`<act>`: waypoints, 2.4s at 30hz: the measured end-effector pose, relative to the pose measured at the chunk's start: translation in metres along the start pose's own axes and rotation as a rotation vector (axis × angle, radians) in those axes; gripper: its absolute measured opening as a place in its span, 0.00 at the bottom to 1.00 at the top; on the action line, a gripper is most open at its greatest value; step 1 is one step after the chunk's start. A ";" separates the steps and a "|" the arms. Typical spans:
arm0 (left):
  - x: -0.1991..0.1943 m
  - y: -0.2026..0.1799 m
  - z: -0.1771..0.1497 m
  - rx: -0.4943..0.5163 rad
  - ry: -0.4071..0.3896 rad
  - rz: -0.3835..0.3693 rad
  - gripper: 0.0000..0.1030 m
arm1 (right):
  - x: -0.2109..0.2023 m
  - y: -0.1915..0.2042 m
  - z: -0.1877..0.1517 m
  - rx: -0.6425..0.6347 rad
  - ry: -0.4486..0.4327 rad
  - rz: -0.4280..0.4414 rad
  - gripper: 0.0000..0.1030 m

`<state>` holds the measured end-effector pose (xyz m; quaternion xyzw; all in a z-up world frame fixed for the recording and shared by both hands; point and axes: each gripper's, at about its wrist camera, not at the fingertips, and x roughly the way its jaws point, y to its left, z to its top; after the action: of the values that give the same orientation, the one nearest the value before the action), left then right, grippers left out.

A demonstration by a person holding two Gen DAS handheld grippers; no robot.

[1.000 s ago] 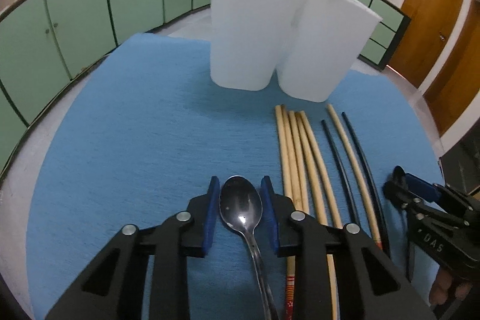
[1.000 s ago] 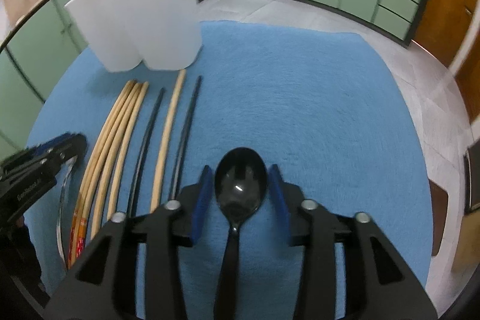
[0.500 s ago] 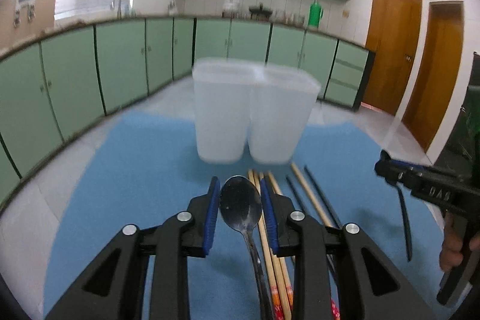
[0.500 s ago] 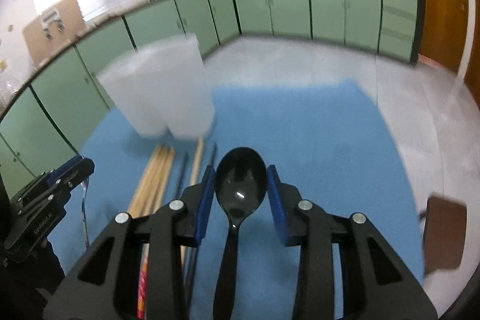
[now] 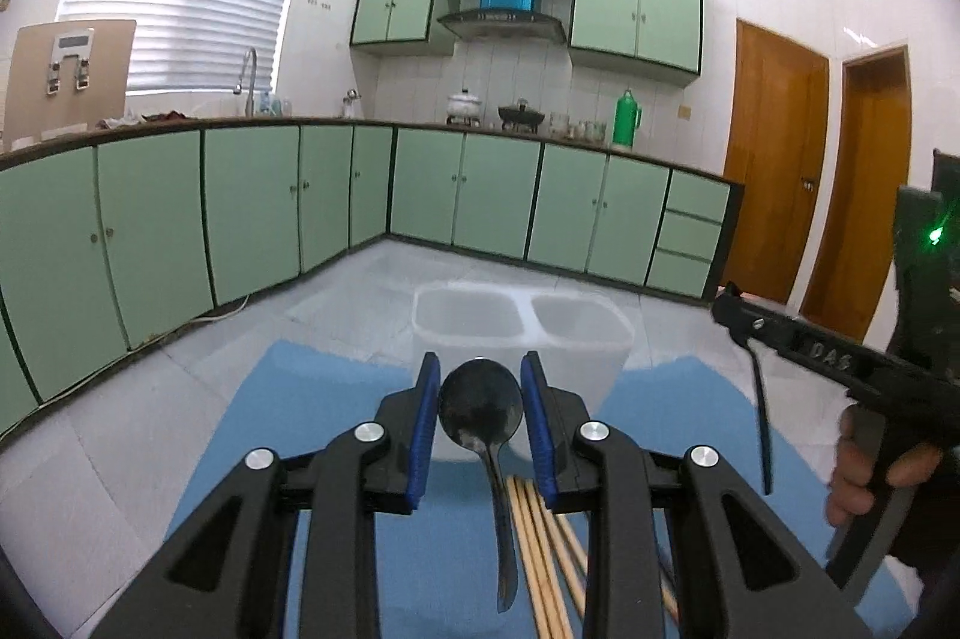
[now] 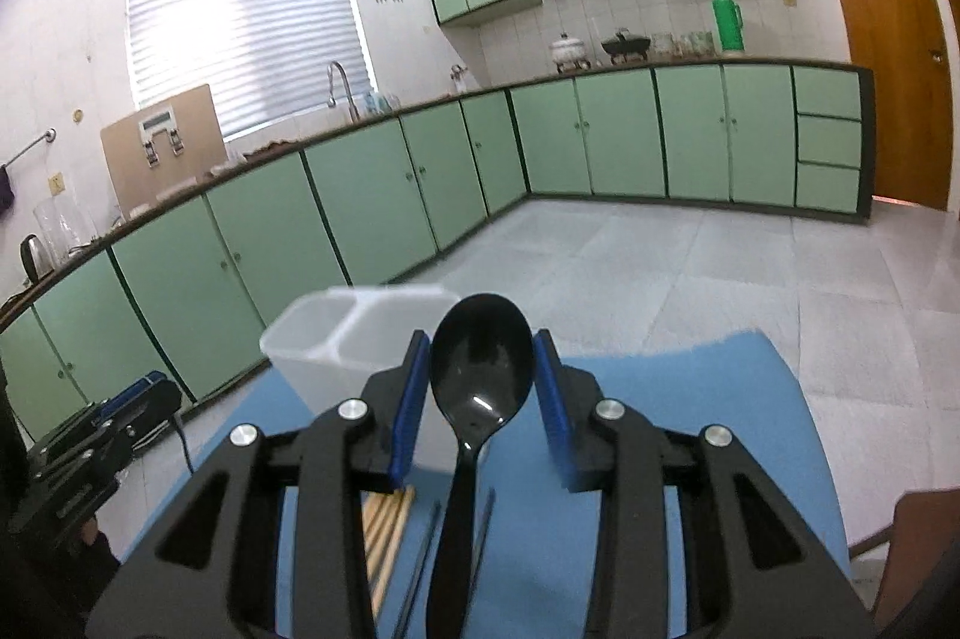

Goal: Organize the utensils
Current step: 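Carry both spoons over the white holder and open both tools to drop them, then move both open tools back down over the chopsticks on the mat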

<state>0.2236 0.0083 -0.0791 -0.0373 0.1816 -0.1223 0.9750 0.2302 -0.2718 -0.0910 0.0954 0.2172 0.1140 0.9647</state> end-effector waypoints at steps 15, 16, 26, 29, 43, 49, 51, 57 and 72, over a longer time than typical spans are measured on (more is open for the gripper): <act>0.042 0.017 0.121 -0.030 -0.229 -0.046 0.26 | 0.073 0.017 0.092 0.044 -0.170 0.088 0.33; 0.051 0.018 0.121 -0.026 -0.225 -0.034 0.26 | 0.082 0.017 0.094 0.045 -0.171 0.077 0.33; 0.124 0.034 0.081 -0.044 -0.048 -0.032 0.27 | 0.132 0.016 0.059 0.017 -0.069 0.018 0.35; 0.127 0.036 0.071 -0.048 -0.025 -0.027 0.28 | 0.131 0.017 0.051 0.013 -0.050 0.012 0.42; 0.046 0.024 0.020 -0.012 0.086 0.044 0.76 | 0.029 0.011 -0.005 0.021 0.063 -0.099 0.88; 0.001 0.008 -0.057 0.042 0.256 0.059 0.77 | -0.022 0.017 -0.082 0.027 0.208 -0.176 0.88; -0.011 0.005 -0.083 0.056 0.311 0.064 0.77 | -0.035 0.020 -0.103 0.015 0.248 -0.201 0.88; -0.035 -0.002 -0.124 0.079 0.394 0.083 0.77 | -0.067 0.033 -0.154 -0.006 0.340 -0.218 0.76; -0.038 -0.008 -0.140 0.078 0.498 0.054 0.77 | -0.067 0.065 -0.179 -0.108 0.454 -0.159 0.50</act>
<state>0.1367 0.0060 -0.1960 0.0363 0.4121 -0.1083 0.9039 0.0807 -0.2033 -0.2079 -0.0016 0.4289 0.0679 0.9008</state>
